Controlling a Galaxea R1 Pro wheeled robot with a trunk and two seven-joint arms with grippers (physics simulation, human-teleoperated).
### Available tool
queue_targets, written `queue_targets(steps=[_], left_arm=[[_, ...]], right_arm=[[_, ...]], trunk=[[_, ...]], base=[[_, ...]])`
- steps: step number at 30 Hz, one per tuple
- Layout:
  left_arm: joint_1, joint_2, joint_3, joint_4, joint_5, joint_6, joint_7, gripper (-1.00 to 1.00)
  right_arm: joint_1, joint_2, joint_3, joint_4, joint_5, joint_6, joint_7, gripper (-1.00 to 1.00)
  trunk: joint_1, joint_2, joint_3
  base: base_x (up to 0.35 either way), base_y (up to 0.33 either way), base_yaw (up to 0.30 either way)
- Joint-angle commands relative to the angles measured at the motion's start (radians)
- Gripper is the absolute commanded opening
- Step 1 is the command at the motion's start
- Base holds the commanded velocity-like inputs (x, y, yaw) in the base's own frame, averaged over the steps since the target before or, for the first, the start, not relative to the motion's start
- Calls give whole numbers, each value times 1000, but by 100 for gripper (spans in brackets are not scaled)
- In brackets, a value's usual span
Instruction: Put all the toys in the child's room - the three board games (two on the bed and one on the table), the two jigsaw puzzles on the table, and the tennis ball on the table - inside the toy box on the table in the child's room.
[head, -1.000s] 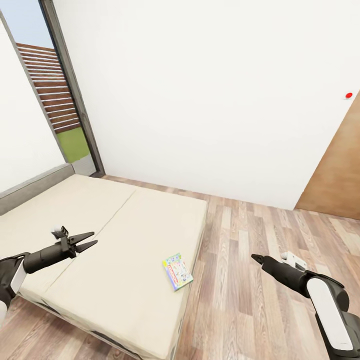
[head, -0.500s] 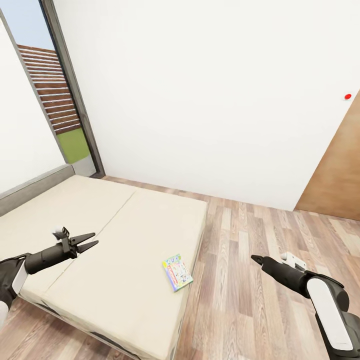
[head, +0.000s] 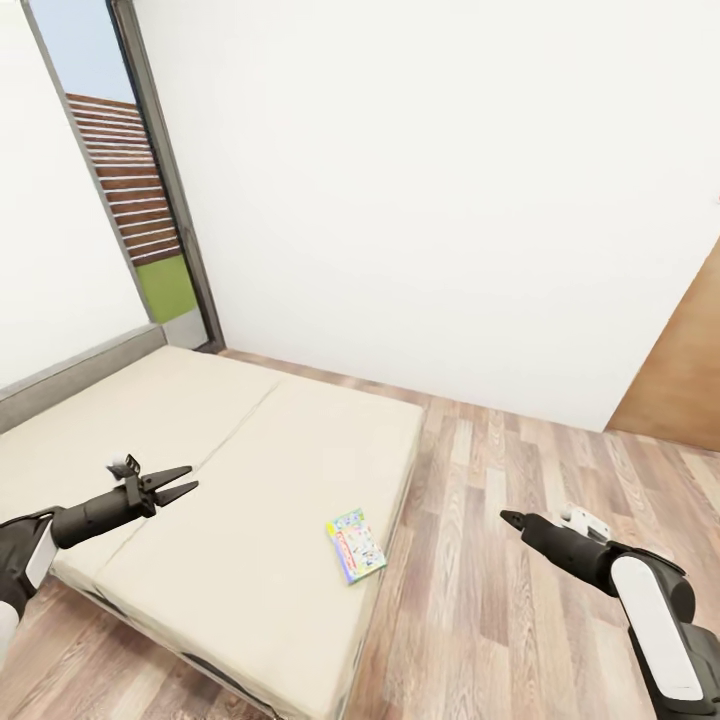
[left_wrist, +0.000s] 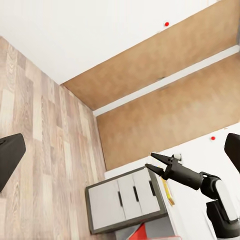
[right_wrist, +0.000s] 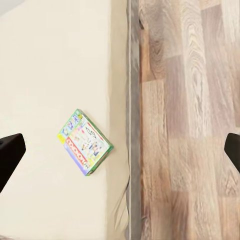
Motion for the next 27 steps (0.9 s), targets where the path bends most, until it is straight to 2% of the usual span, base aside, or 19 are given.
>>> queue_targets(steps=[1, 8, 20, 27], left_arm=[[-1, 0, 1, 0, -2, 11, -4, 100], [0, -1, 1, 0, -2, 11, -3, 100], [0, -4, 1, 0, -3, 11, -2, 100], [0, -10, 1, 0, -3, 11, -3, 100]], right_arm=[[-1, 0, 0, -1, -11, 3, -9, 100], [-1, 1, 0, -1, -10, 3, -9, 100], [-1, 4, 1, -1, -8, 3, -9, 100], [-1, 0, 13, -2, -6, 3, -9, 100]], trunk=[[1, -2, -2], [1, -2, 0], [1, -2, 1], [1, -2, 1]], base=[[0, -224, 268], [0, -131, 251], [38, -18, 32], [72, -44, 107]])
